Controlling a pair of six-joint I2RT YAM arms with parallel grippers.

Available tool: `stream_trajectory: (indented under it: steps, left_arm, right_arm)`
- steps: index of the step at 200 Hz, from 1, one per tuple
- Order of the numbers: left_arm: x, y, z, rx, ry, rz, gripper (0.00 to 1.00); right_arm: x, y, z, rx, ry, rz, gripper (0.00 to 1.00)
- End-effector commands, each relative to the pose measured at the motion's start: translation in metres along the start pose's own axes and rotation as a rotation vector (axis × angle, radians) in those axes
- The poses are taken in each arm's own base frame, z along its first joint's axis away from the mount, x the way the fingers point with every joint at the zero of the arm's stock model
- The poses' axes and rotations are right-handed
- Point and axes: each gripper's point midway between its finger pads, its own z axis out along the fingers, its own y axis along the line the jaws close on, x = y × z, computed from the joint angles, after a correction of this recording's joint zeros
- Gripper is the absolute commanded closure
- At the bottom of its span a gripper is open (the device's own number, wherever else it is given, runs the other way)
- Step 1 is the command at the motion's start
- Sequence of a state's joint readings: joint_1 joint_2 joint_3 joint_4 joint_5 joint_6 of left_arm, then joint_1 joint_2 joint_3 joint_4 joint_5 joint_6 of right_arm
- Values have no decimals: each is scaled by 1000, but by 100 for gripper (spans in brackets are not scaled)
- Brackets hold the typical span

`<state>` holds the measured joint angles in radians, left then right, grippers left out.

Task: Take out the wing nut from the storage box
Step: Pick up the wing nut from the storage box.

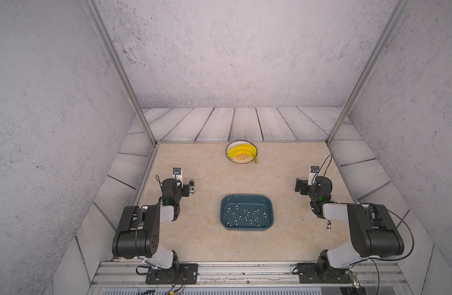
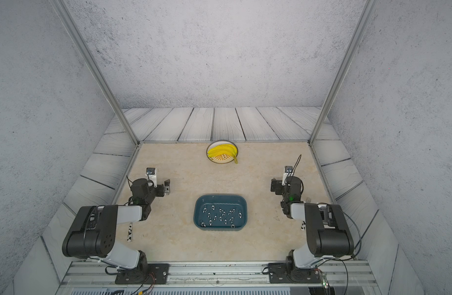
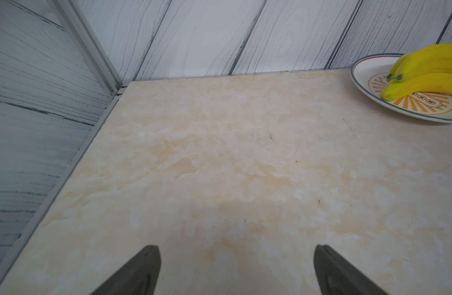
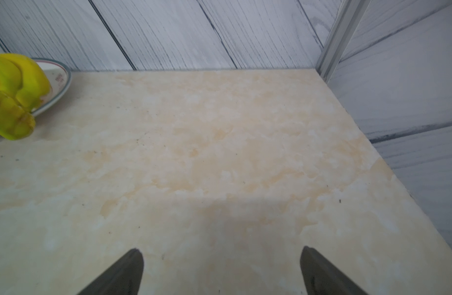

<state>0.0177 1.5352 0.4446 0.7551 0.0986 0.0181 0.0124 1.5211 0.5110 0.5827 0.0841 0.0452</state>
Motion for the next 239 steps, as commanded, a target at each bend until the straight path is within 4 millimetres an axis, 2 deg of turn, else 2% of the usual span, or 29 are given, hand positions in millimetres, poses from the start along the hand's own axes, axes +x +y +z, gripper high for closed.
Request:
stream_trajectory:
  steps: [1, 10, 17, 29, 42, 51, 58, 64, 66, 69, 79, 83, 89, 101, 117, 136, 161, 192, 208, 215, 227, 237, 239]
  left_arm:
    - [-29, 4, -3, -1, 11, -17, 1]
    - [-39, 6, -8, -12, 92, -51, 0]
    - [-48, 10, -15, -40, 148, -97, 0]
    - [-64, 17, -27, -82, 218, -156, 0]
    - [-80, 14, -42, -80, 265, -226, 0]
    - [-91, 9, -51, -63, 279, -297, 1]
    - [-99, 2, -56, -33, 275, -366, 0]
    - [-100, 0, -59, -28, 286, -429, 0]
    - [-100, 0, -61, -29, 292, -449, 0]
    - [-97, 1, -63, -39, 309, -483, 0]
    - [-86, 4, -63, -69, 347, -604, 0]
    - [-82, 1, -59, -42, 354, -647, 1]
    - [-79, -9, -52, 51, 367, -697, 1]
    - [-77, -38, -40, 289, 412, -775, 1]
    - [-62, -58, -30, 398, 517, -855, 0]
    - [-59, -61, -31, 406, 507, -888, 0]
    - [-70, -59, -45, 380, 516, -861, 0]
    - [-93, -69, -64, 426, 463, -787, 2]
    - [-97, -79, -71, 436, 469, -724, 22]
    - [-98, -85, -74, 439, 474, -694, 36]
    - [-96, -98, -79, 453, 499, -653, 75]
    - [-91, -108, -84, 449, 521, -609, 100]
    - [-90, -111, -86, 448, 527, -600, 100]
  right_arm:
    - [-27, -18, -7, 145, 159, -36, 0]
    - [-41, -30, -9, 233, 209, -15, 0]
    - [-53, -31, -12, 253, 229, 5, 0]
    - [-72, -25, -16, 226, 263, 74, 0]
    - [-90, -20, -21, 209, 298, 190, 0]
    - [-92, -24, -19, 254, 306, 298, 0]
    - [-85, -24, -18, 275, 357, 370, 0]
    - [-82, -18, -14, 232, 402, 397, 0]
    - [-83, -10, -11, 180, 419, 406, 1]
    - [-82, -3, -9, 126, 442, 410, 6]
    - [-84, 22, -6, -22, 508, 403, 40]
    - [-85, 28, -5, -50, 524, 408, 51]
    - [-84, 33, -6, -58, 547, 420, 59]
    - [-80, 36, -11, -29, 589, 417, 69]
    - [-77, 49, -26, -12, 636, 305, 73]
    - [-73, 67, -49, 29, 647, 108, 77]
    - [-67, 100, -82, -54, 651, 16, 78]
    - [-55, 156, -134, -280, 680, -59, 74]
    - [-41, 177, -155, -338, 721, -107, 73]
    - [-35, 186, -163, -366, 738, -122, 73]
    - [-26, 201, -174, -405, 753, -153, 73]
    - [-19, 215, -183, -440, 767, -195, 73]
    - [-18, 218, -185, -450, 768, -203, 73]
